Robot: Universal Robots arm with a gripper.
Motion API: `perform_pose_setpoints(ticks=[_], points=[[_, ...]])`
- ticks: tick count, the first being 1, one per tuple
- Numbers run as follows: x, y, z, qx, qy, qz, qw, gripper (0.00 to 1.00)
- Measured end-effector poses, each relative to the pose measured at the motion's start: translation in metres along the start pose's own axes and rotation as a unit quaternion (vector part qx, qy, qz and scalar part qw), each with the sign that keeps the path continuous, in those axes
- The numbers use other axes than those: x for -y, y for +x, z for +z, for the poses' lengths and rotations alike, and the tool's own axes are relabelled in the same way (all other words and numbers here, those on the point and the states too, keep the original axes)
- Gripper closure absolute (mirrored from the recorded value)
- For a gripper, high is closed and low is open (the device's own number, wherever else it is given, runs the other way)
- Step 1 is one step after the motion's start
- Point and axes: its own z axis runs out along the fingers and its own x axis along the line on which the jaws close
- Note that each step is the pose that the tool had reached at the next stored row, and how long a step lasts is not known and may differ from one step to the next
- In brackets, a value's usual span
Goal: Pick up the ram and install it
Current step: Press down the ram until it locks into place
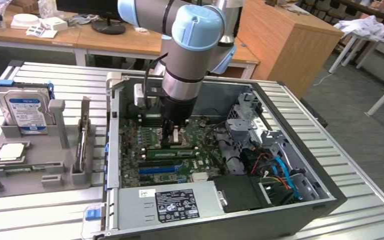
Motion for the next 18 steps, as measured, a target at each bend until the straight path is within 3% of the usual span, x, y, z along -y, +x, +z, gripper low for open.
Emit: perform_pose_setpoints(ticks=[10,18], points=[[-0.0079,-0.0001,0.0004,0.0,0.0,0.0,1.0,0.89],[-0.0081,0.0,0.0015,0.0,0.0,0.0,1.0,0.89]])
